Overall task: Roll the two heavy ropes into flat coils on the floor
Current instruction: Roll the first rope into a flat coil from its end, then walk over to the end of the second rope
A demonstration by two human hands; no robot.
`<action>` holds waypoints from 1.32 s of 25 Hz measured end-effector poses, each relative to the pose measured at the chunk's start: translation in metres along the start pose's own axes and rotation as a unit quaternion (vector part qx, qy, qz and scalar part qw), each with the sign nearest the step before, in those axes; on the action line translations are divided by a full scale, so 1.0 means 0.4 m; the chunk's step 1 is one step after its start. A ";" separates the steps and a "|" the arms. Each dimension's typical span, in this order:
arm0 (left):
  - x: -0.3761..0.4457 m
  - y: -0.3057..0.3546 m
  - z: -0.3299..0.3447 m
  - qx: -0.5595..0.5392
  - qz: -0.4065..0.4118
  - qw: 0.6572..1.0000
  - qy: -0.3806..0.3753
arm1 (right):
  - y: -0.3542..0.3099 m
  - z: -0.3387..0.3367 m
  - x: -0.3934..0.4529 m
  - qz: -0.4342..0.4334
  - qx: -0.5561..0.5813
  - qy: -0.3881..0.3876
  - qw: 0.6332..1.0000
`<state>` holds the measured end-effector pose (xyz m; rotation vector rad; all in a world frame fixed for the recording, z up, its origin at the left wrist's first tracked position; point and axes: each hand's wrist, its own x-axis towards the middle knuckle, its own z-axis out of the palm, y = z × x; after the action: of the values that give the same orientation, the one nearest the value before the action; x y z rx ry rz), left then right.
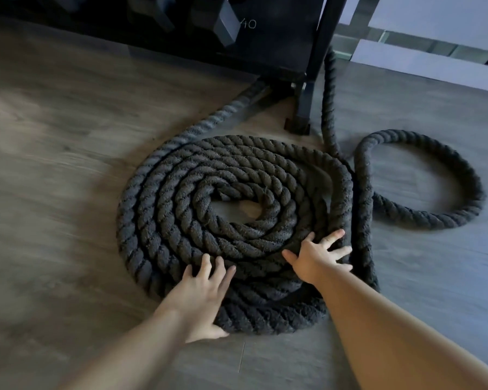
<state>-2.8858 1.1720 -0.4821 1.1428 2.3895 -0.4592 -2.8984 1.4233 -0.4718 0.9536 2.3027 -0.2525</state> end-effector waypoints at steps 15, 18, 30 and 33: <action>0.248 0.026 -0.274 0.024 -0.082 0.988 -0.125 | -0.078 -0.113 0.102 -0.001 0.021 -0.117 0.993; 0.283 -0.023 -0.394 -0.090 -0.095 0.980 -0.152 | -0.063 -0.166 0.095 -0.043 -0.011 -0.130 0.991; -0.068 -0.070 -1.339 0.056 -0.100 0.990 0.081 | 0.096 -1.058 -0.489 -0.114 0.067 0.165 0.977; -0.299 -0.027 -1.749 0.040 -0.029 0.991 0.125 | 0.221 -1.412 -0.793 -0.123 0.103 0.196 0.967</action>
<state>-3.0039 1.4206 0.1722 1.2318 2.6465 -0.4589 -2.9346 1.5280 0.1726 0.8765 2.8084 -0.4485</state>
